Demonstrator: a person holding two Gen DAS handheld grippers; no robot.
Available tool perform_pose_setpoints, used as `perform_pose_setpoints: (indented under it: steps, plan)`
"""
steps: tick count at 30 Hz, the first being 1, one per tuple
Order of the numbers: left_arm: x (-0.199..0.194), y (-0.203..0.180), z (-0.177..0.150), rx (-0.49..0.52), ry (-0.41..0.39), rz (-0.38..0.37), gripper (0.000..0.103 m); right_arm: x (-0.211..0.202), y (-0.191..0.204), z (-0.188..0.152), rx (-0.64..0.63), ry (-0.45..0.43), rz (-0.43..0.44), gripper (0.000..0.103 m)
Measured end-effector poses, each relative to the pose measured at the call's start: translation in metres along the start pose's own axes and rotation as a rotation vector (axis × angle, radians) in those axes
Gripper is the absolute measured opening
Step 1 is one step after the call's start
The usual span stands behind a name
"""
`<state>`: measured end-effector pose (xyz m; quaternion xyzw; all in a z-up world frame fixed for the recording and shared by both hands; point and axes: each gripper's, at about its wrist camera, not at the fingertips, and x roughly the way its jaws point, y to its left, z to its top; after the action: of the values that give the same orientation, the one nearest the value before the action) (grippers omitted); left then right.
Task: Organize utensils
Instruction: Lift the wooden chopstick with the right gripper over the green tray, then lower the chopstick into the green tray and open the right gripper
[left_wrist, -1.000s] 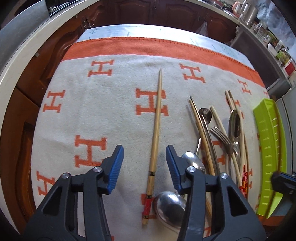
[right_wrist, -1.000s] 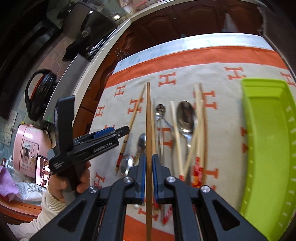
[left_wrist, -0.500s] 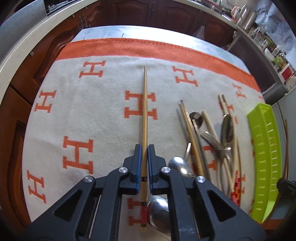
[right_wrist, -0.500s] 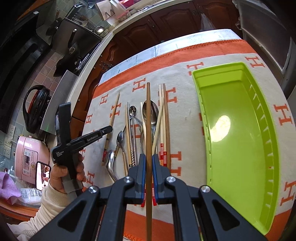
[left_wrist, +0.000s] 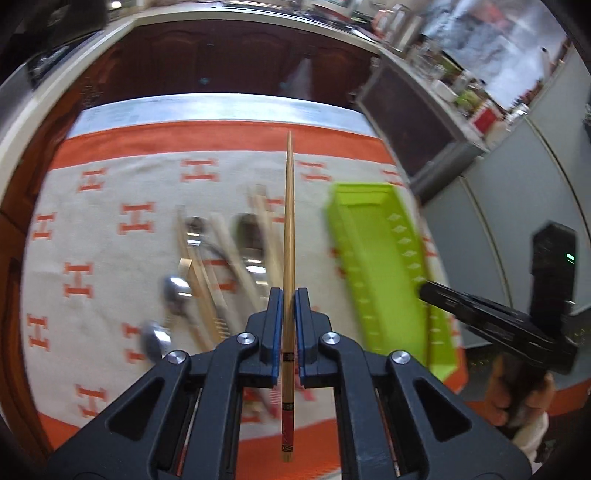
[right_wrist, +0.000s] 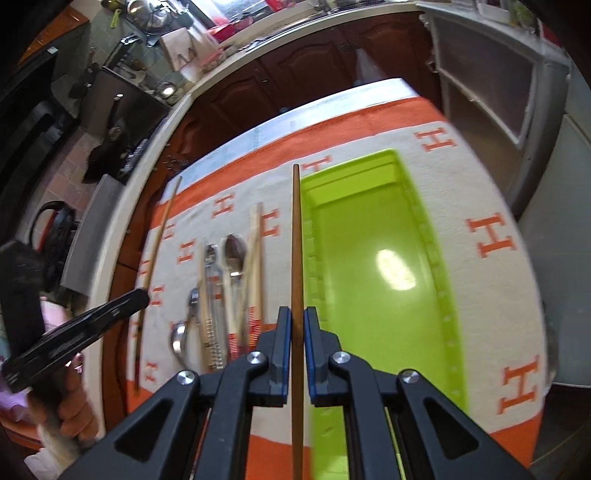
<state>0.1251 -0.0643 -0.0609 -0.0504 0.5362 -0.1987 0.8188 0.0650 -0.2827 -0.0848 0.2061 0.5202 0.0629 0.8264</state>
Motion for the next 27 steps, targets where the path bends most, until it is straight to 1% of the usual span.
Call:
perform_pose_setpoints:
  steps: [3,5,9,12,14,16,17,18,20,23,25,27]
  plan:
    - [0.016,-0.043,0.000,0.007,0.043,-0.074,0.004,0.003,-0.015,0.005,-0.006,0.006,-0.054,0.006]
    - [0.029,-0.062,0.003,-0.004,0.068,-0.102,0.004,0.007,-0.021,0.008,-0.021,0.008,-0.105,0.007]
    - [0.056,-0.088,0.008,-0.050,0.096,-0.126,0.004,0.014,-0.032,0.013,-0.036,0.021,-0.138,0.007]
    - [0.082,-0.098,0.005,-0.084,0.129,-0.131,0.004,0.018,-0.039,0.015,-0.022,0.030,-0.140,0.008]
    - [0.096,-0.100,0.001,-0.094,0.151,-0.126,0.004,0.015,-0.042,0.015,-0.025,0.011,-0.156,0.011]
    - [0.105,-0.100,-0.003,-0.095,0.159,-0.110,0.004,0.010,-0.044,0.014,-0.026,-0.010,-0.177,0.019]
    - [0.108,-0.102,-0.005,-0.090,0.167,-0.107,0.005,0.007,-0.046,0.013,-0.023,-0.020,-0.181,0.020]
    - [0.110,-0.104,-0.007,-0.086,0.170,-0.100,0.005,0.005,-0.048,0.013,-0.015,-0.027,-0.185,0.022]
    - [0.110,-0.107,-0.009,-0.068,0.172,-0.084,0.005,0.001,-0.055,0.011,0.005,-0.039,-0.198,0.023]
    - [0.108,-0.109,-0.012,-0.055,0.172,-0.086,0.013,0.002,-0.065,0.007,0.032,-0.033,-0.216,0.023]
    - [0.099,-0.107,-0.012,-0.047,0.158,-0.069,0.020,0.005,-0.073,0.002,0.051,-0.017,-0.218,0.023]
    - [0.084,-0.101,-0.011,-0.038,0.147,-0.057,0.020,0.008,-0.076,-0.002,0.064,0.002,-0.197,0.023]
